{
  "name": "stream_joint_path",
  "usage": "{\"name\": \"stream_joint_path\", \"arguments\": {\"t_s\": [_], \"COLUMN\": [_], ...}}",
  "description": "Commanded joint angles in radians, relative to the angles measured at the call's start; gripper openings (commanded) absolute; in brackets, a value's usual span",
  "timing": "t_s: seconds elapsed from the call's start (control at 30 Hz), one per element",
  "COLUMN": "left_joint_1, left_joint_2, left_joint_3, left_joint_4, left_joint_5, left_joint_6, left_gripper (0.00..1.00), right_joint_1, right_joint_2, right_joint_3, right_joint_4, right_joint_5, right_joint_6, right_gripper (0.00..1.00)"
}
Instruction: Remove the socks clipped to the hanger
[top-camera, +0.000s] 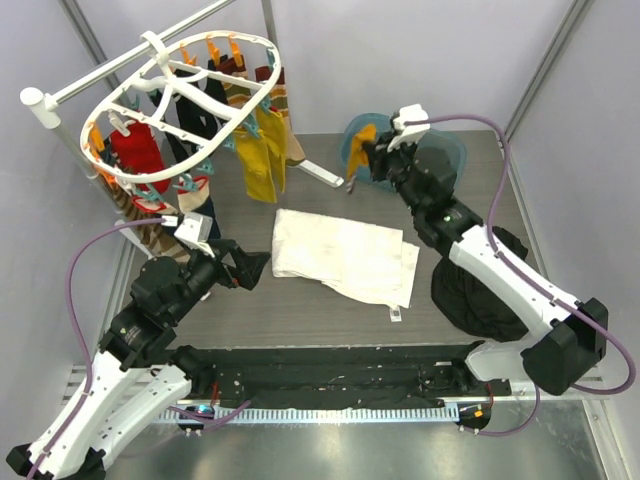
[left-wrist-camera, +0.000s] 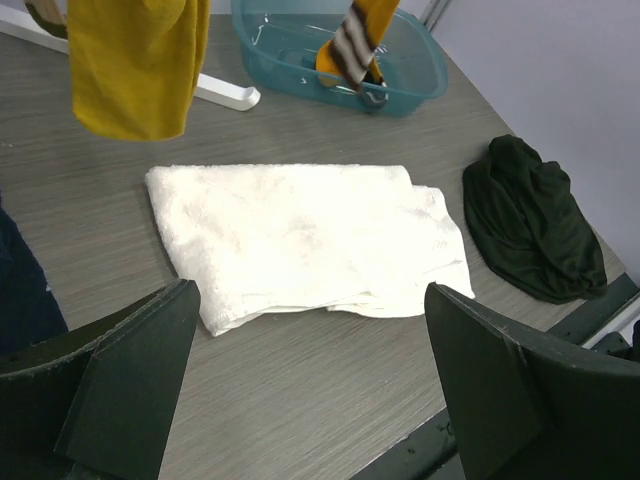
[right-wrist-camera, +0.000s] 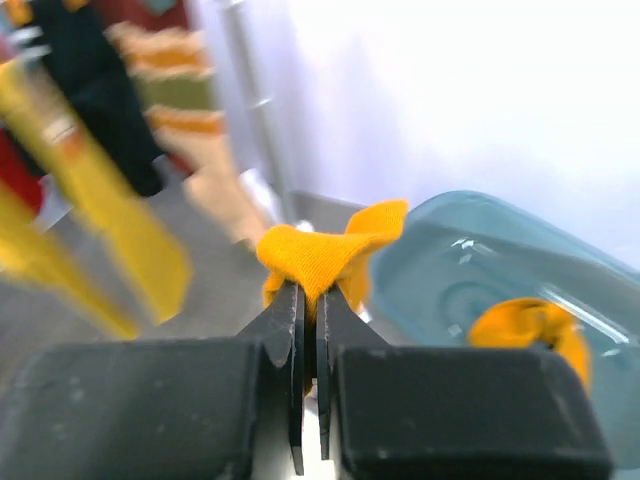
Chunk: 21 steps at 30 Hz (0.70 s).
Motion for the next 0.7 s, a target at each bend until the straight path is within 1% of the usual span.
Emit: {"name": "stream_joint_path", "arguments": {"t_s": [0.0, 0.2, 0.37, 0.47, 0.53, 0.6, 0.67], "left_joint_1": [0.002, 0.002, 0.002, 0.002, 0.002, 0.002, 0.002], "left_joint_2": [0.009, 0.012, 0.003, 0.004, 0.004, 0.004, 0.003], "left_joint_3": [0.012, 0.018, 0.016, 0.015, 0.016, 0.016, 0.016], "left_joint_4": [0.014, 0.003, -0.005, -0.008, -0.008, -0.009, -0.011], "left_joint_5": [-0.017, -0.023, -0.032, -0.036, -0.036, -0.038, -0.039], "left_joint_6": [0.025, 0.033, 0.038, 0.039, 0.041, 0.041, 0.041], "left_gripper": [1.00, 1.00, 1.00, 1.00, 1.00, 1.00, 1.00], "right_joint_1": [-0.105, -0.249, -0.309, -0.334, -0.343, -0.351, -0.361], "right_joint_2": [0.069, 0.190, 0.305, 0.355, 0.377, 0.398, 0.411], "right_joint_3": [0.120, 0.241, 0.304, 0.312, 0.300, 0.275, 0.221], "right_joint_4": [-0.021, -0.020, -0.010, -0.003, 0.000, 0.028, 0.060], "right_joint_5": [-0.028, -0.065, -0.039, -0.022, -0.015, -0.004, 0.002], "right_joint_6": [0.011, 0.048, 0.045, 0.046, 0.052, 0.063, 0.071], "right_gripper": [0.01, 0.01, 0.02, 0.04, 0.08, 0.14, 0.15]}}
